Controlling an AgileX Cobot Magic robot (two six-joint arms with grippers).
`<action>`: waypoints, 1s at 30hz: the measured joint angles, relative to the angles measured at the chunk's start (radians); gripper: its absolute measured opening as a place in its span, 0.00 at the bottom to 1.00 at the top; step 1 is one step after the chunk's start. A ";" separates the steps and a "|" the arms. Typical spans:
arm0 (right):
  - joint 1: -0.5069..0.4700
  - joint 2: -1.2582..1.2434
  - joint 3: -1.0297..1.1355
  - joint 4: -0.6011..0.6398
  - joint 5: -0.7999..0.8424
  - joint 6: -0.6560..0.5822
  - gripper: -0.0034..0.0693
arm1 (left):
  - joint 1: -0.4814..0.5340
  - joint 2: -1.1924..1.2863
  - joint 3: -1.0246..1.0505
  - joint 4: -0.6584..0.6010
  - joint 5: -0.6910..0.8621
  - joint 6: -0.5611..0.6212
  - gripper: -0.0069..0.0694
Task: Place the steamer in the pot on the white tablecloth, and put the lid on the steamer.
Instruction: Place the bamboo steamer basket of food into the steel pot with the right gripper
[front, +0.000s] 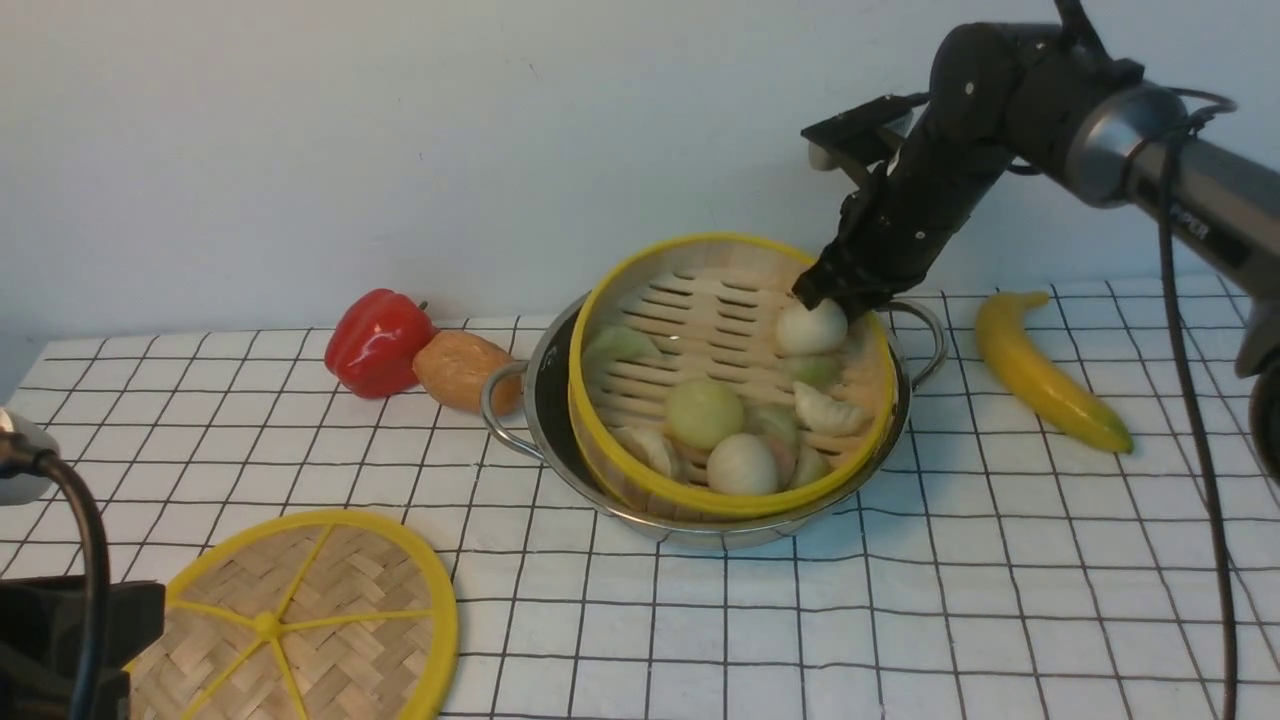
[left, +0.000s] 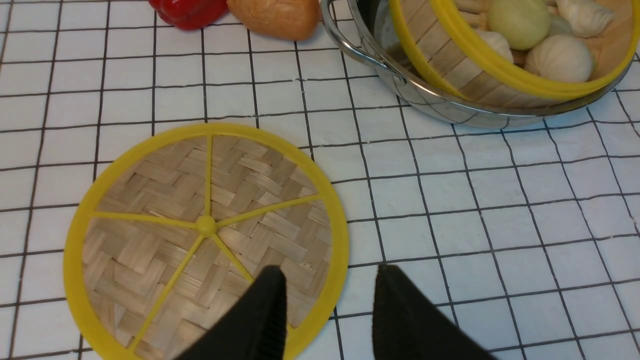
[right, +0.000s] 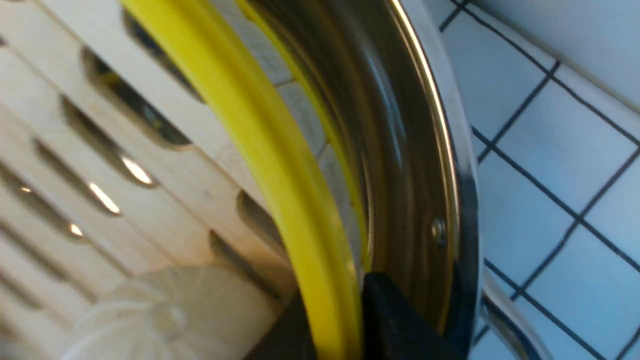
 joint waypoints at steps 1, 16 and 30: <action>0.000 0.000 0.000 0.007 -0.011 0.000 0.26 | 0.000 0.000 0.000 0.000 0.000 0.000 0.41; 0.000 0.000 -0.001 0.054 -0.037 -0.023 0.40 | 0.000 0.001 0.000 0.000 0.000 0.000 0.41; 0.000 0.000 -0.004 0.083 -0.008 -0.022 0.38 | 0.000 0.001 0.000 0.001 0.000 0.000 0.41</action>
